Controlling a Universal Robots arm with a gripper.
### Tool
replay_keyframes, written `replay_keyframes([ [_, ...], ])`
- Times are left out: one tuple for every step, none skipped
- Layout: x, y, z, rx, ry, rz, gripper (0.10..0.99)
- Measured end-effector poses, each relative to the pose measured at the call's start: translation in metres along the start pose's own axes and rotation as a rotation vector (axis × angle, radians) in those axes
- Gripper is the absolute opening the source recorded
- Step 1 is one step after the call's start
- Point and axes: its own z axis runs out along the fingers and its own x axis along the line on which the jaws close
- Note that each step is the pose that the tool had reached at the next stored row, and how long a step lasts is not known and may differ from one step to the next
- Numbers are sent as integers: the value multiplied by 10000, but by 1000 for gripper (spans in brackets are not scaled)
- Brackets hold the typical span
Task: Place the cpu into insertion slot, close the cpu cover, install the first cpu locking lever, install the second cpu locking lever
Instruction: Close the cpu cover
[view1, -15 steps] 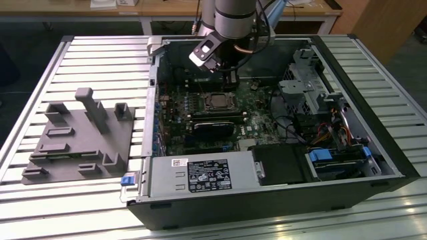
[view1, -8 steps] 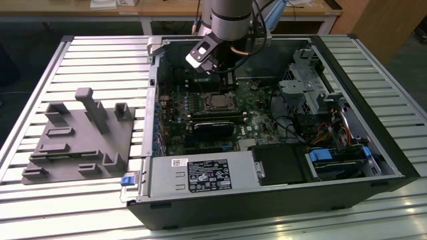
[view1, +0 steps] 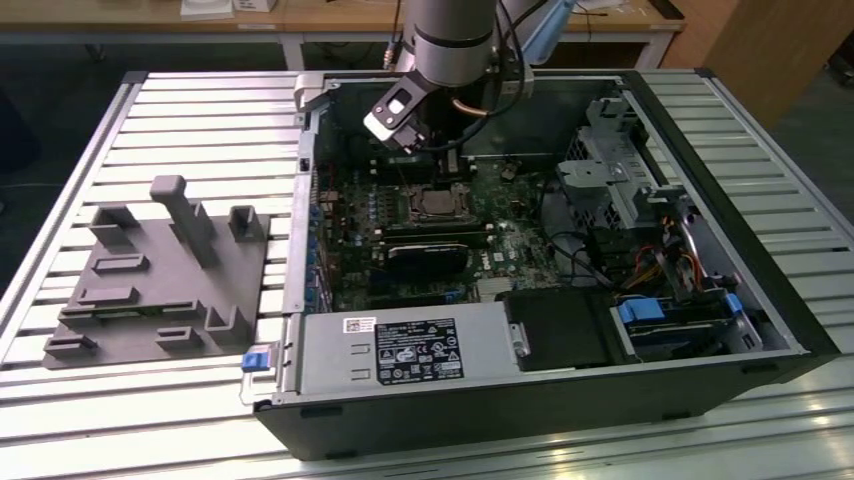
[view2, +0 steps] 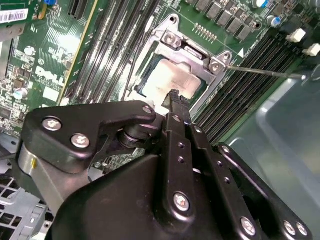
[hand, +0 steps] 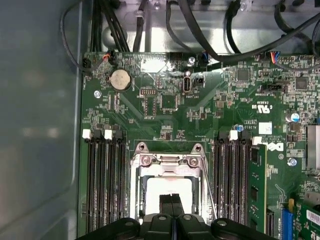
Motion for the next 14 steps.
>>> replay_keyframes([
  [0, -4, 4, 0, 0, 0, 106],
  [0, -5, 4, 1, -1, -1, 106],
  [-1, -5, 4, 1, -2, -2, 106],
  [0, -5, 4, 2, -1, -2, 106],
  [0, -6, 4, 1, -1, -1, 106],
  [0, -6, 5, 2, 0, -22, 106],
  [0, -6, 5, 4, 4, -91, 106],
  [0, -7, 6, 9, 8, -224, 106],
  [0, -6, 8, 13, 15, -401, 106],
  [0, -6, 10, 20, 21, -583, 106],
  [0, -6, 11, 27, 27, -772, 106],
  [0, -7, 12, 33, 32, -952, 106],
  [0, -6, 13, 40, 38, -1132, 106],
  [-1, -6, 14, 47, 44, -1312, 106],
])
